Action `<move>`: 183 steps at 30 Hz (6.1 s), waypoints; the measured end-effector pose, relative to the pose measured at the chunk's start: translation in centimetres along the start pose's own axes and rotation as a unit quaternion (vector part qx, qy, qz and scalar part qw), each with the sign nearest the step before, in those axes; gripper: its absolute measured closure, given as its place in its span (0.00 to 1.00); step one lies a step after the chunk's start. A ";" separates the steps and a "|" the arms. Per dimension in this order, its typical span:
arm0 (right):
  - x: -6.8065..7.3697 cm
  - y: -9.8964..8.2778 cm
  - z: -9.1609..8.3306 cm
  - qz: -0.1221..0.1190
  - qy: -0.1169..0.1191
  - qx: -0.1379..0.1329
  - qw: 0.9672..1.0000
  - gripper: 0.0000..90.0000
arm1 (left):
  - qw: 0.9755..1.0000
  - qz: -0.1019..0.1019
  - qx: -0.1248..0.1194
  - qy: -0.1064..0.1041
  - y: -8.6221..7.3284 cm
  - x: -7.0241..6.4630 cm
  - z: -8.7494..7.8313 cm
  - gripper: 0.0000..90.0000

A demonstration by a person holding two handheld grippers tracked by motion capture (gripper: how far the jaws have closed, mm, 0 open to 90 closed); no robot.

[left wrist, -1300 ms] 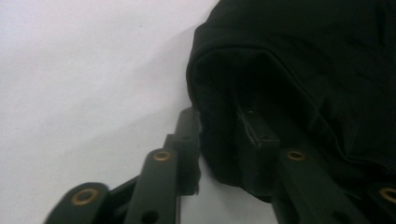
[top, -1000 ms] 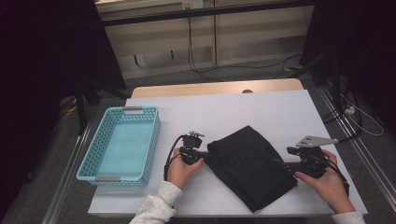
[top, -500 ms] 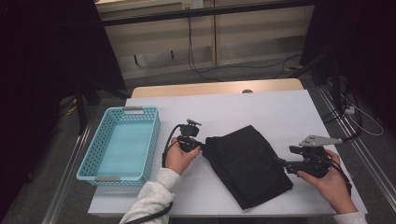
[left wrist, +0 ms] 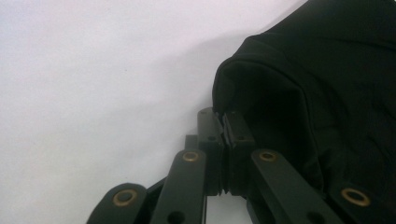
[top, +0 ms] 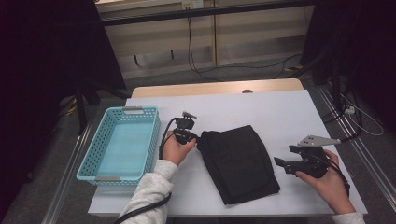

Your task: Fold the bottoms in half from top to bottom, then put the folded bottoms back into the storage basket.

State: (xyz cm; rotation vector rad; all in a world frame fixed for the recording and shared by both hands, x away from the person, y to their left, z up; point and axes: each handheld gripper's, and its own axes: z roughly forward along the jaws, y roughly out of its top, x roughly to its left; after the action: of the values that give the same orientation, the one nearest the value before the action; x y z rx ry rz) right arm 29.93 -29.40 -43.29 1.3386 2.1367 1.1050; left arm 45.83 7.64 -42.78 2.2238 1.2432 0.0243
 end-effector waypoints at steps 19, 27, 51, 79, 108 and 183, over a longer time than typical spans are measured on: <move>1.3 0.0 1.6 -0.011 0.009 0.012 1.000 0.21 | 1.000 -0.003 -0.006 0.011 1.4 1.7 0.0 0.97; 1.3 0.0 1.6 -0.011 0.011 0.011 1.000 0.21 | 1.000 -0.009 -0.007 0.018 2.2 2.6 0.2 0.97; 2.4 0.6 2.2 -0.025 0.022 0.012 0.999 0.21 | 0.998 0.019 -0.052 0.019 -0.8 0.6 -2.6 0.53; 2.8 0.2 2.3 -0.028 0.022 0.020 0.999 0.21 | 0.998 0.005 -0.021 -0.063 -4.4 -2.1 -0.8 0.95; 5.8 0.8 4.2 -0.053 0.048 0.027 0.997 0.26 | 0.998 0.007 -0.021 -0.051 -5.3 -1.4 -1.7 0.86; 7.1 0.9 5.0 -0.029 0.031 0.001 0.999 0.18 | 0.996 0.026 -0.070 0.055 -2.9 1.2 -2.0 0.13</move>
State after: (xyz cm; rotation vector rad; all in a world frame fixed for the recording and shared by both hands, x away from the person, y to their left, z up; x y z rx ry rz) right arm 30.47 -20.88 -45.06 1.2510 2.2057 1.1358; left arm 43.70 10.62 -42.87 2.1573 1.2033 0.2495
